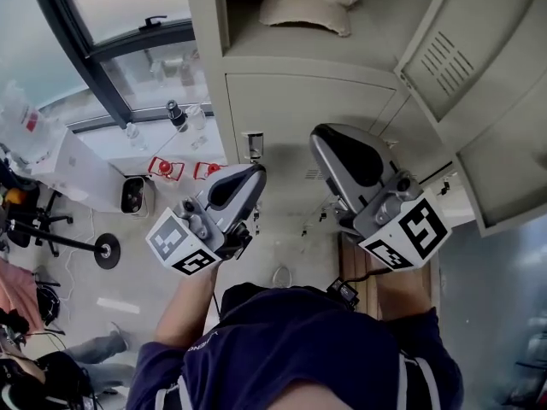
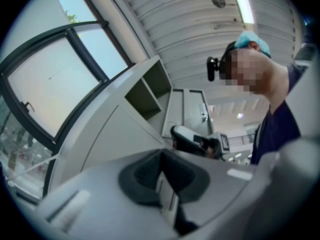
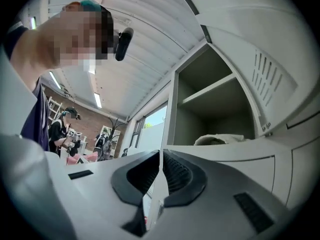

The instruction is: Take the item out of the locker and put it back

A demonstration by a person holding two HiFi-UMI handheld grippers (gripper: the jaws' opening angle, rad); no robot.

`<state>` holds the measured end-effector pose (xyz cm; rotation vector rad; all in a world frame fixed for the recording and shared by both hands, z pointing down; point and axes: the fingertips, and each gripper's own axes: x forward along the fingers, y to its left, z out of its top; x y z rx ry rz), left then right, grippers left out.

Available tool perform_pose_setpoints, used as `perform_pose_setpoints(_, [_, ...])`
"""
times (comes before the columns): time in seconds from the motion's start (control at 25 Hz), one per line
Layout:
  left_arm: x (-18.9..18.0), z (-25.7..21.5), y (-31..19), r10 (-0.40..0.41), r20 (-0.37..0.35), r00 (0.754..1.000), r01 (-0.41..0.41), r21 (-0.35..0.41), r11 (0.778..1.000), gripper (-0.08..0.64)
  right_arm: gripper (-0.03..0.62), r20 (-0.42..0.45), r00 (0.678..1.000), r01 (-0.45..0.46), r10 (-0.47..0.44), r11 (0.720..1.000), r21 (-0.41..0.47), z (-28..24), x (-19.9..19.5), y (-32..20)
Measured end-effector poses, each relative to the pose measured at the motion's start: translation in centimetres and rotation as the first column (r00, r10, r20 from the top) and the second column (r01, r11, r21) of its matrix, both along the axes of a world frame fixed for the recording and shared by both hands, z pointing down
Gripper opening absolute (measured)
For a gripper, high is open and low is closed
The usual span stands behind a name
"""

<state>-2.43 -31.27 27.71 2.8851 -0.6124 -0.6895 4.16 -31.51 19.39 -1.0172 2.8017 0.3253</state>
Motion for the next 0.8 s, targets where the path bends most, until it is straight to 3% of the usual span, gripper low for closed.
perform_pose_setpoints(0.28, [-0.8, -0.8, -1.2, 0.053, 0.001, 0.999, -0.053, 0.013, 0.999, 0.002, 0.006, -0.071, 0.993, -0.085, 0.095, 0.988, 0.132, -4.6, -1.6, -1.4])
perform_pose_setpoints(0.44, [-1.4, -1.2, -1.4, 0.096, 0.012, 0.995, -0.096, 0.028, 0.995, 0.003, 0.006, -0.147, 0.968, -0.168, 0.202, 0.962, 0.215, -7.4, -2.3, -2.8])
perform_pose_setpoints(0.52, [-1.6, -1.4, -1.4, 0.114, 0.02, 0.993, -0.115, 0.041, 0.993, 0.003, 0.022, -0.2, 0.946, -0.203, 0.255, 0.947, 0.247, -8.4, -2.5, -3.7])
perform_pose_setpoints(0.6, [-1.7, -1.3, -1.5, 0.131, 0.021, 0.991, -0.132, 0.045, 0.99, 0.003, 0.104, -0.255, 0.917, -0.235, 0.306, 0.933, 0.274, -9.1, -2.6, -4.7])
perform_pose_setpoints(0.8, [-2.0, -1.6, -1.9, 0.157, 0.004, 0.988, -0.157, 0.052, 0.986, 0.003, 0.141, -0.394, 0.824, -0.294, 0.407, 0.902, 0.317, -9.8, -2.7, -7.5])
